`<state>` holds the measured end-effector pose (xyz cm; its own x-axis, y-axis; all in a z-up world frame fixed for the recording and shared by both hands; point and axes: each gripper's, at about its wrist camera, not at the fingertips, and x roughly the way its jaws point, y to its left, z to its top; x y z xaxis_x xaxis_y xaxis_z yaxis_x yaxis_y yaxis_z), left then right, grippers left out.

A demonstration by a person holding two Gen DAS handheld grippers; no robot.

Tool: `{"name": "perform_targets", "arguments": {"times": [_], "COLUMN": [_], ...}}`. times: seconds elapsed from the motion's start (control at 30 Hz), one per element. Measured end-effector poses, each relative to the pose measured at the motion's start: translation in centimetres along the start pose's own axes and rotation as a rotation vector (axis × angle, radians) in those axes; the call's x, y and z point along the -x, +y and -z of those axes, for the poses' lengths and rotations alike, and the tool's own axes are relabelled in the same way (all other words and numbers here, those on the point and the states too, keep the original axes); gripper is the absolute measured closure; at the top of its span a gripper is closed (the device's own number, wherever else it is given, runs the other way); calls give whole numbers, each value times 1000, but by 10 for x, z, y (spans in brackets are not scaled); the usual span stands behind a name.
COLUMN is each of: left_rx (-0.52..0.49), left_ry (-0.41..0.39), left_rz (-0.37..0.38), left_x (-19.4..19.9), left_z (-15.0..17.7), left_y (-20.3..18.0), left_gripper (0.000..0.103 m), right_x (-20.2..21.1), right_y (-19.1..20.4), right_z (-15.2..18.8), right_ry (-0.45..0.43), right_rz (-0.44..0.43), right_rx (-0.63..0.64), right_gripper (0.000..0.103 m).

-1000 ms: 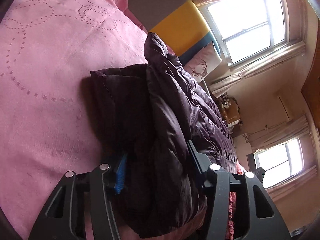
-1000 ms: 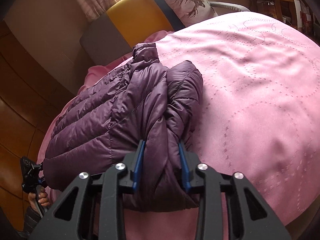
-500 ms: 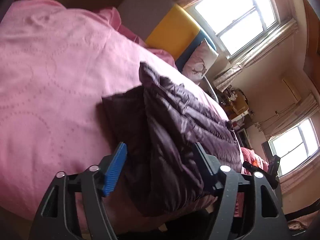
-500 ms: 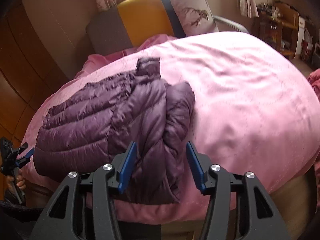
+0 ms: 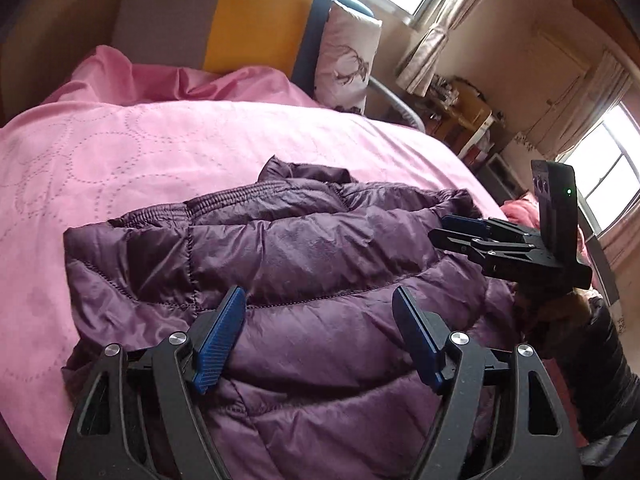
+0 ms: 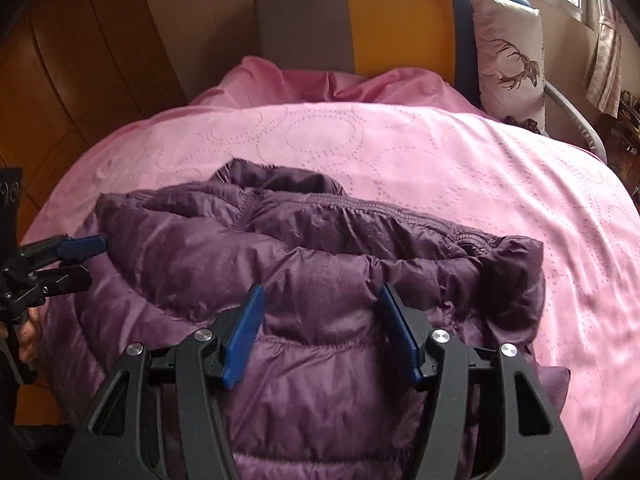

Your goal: Fold large clothes

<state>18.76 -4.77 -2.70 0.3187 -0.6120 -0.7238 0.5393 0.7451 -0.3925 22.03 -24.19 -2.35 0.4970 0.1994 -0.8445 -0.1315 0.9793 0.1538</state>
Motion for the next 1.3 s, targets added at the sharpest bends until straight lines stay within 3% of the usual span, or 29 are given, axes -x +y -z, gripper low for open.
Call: {"name": "perform_targets", "arguments": {"times": [0.07, 0.1, 0.13, 0.27, 0.33, 0.67, 0.8, 0.97, 1.3], "left_rx": [3, 2, -1, -19, -20, -44, -41, -1, 130], "left_ry": [36, 44, 52, 46, 20, -201, -196, -138, -74], "left_rz": [-12, -19, -32, -65, -70, -69, -103, -151, -139], "left_x": [-15, -18, -22, -18, -10, 43, 23, -20, -51], "left_z": [-1, 0, 1, 6, 7, -12, -23, -23, -17], "left_y": [5, 5, 8, 7, 5, -15, -10, 14, 46], "left_gripper": [39, 43, 54, 90, 98, 101, 101, 103, 103], "right_x": [-15, -20, -24, -20, -13, 50, 44, 4, -62], "right_y": [-5, -5, -5, -5, -1, 11, 9, 7, -16], "right_z": [8, 9, 10, 17, 19, 2, -12, -19, -17], "right_ry": [35, 46, 49, 36, 16, -205, -251, -215, -91], "right_rz": [-7, -14, -14, -6, 11, 55, 88, 155, 207], "right_rx": [9, 14, 16, 28, 37, 22, -10, -12, -99], "right_gripper": [62, 77, 87, 101, 103, 103, 103, 103, 103]}}
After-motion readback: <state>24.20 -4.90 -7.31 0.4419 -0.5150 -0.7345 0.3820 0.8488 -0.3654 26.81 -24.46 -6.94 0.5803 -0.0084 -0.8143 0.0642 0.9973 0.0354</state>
